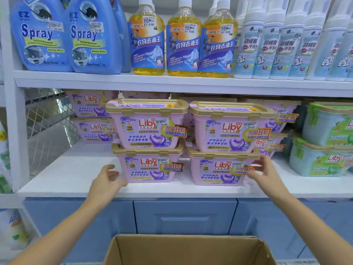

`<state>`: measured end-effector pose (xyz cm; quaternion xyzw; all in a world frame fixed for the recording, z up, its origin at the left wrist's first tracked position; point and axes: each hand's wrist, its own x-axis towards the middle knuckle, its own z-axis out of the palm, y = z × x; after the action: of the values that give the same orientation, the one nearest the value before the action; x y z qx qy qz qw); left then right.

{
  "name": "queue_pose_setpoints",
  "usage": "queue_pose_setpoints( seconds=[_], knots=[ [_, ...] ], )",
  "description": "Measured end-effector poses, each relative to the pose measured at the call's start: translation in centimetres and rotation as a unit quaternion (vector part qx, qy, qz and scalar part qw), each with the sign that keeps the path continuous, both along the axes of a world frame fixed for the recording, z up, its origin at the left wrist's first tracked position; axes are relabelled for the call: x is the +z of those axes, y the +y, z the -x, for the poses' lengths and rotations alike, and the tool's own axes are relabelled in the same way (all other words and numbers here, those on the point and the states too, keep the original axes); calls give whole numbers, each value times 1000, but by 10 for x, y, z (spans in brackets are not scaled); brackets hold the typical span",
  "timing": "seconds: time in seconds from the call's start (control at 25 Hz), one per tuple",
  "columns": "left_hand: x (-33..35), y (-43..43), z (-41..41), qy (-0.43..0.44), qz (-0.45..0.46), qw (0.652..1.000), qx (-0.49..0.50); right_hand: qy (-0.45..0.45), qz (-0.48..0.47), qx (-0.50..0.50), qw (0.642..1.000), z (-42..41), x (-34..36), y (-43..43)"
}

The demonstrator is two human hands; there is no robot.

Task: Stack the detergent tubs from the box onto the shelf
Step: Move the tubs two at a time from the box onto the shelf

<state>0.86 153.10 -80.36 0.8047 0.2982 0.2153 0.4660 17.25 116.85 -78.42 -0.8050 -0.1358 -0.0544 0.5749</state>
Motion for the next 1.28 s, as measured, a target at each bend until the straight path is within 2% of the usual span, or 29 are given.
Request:
queue_pose_setpoints(
  seconds=[0.12,0.32,0.56,0.76,0.92,1.12,1.28],
  knots=[
    [-5,-10,-13,13,-66,996,-52,65,54,67,994,1,-24,10],
    [-14,-9,-35,4,-140,990,3,22,99,44,994,-3,-17,15],
    [-19,10,-35,-15,-211,977,26,7,122,15,992,-1,-26,31],
    [-18,63,-20,-1,-198,980,31,-10,139,18,990,14,-24,82],
    [-14,130,-5,25,-149,988,18,-28,141,46,989,21,-28,143],
    [-9,188,0,-10,-102,994,35,-33,114,65,991,15,-34,216],
    [-11,225,-7,-28,-52,998,2,-43,98,77,991,0,-35,250]
  ],
)
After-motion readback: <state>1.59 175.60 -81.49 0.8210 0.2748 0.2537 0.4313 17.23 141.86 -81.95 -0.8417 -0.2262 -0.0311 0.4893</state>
